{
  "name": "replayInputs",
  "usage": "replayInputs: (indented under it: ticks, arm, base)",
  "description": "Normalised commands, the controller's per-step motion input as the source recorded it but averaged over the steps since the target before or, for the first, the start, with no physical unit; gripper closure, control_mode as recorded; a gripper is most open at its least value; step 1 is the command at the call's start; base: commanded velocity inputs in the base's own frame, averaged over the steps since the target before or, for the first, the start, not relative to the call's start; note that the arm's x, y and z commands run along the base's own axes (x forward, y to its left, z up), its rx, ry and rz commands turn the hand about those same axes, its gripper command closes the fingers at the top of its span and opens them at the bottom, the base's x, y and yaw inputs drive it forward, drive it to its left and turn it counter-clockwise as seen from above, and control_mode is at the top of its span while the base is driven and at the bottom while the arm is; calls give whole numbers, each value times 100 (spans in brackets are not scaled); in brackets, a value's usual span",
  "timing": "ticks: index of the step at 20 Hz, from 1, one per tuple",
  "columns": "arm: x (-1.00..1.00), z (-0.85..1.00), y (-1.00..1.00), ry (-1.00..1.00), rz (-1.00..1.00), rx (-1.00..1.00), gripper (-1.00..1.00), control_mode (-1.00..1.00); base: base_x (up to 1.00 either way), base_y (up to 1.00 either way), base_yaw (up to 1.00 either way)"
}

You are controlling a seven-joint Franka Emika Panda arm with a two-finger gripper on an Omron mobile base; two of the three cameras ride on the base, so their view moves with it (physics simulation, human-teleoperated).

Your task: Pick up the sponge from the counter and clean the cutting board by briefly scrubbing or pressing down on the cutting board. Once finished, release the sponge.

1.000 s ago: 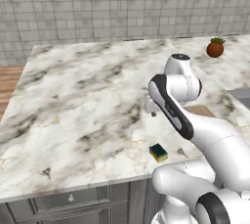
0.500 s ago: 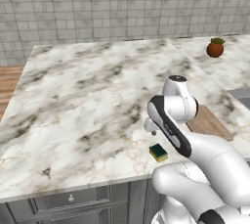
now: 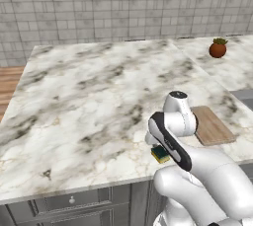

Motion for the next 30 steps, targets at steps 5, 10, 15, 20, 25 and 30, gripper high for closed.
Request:
replayInputs:
  ticks: [5, 10, 15, 20, 25, 30]
  arm:
    - [0, -39, 0, 3, 0, 0, -100, -100]
    - [5, -14, 0, 0, 0, 0, -100, -100]
    - [18, -30, 1, 1, 0, 0, -100, -100]
    - [15, -29, 0, 0, 0, 0, -100, -100]
    - [4, -32, 0, 0, 0, 0, -100, -100]
    - [-1, -14, 2, 5, 0, 0, -100, -100]
  base:
    - [0, 0, 0]
    - [0, 0, 0]
    - [0, 0, 0]
    - [0, 0, 0]
    - [0, 0, 0]
    - [0, 0, 0]
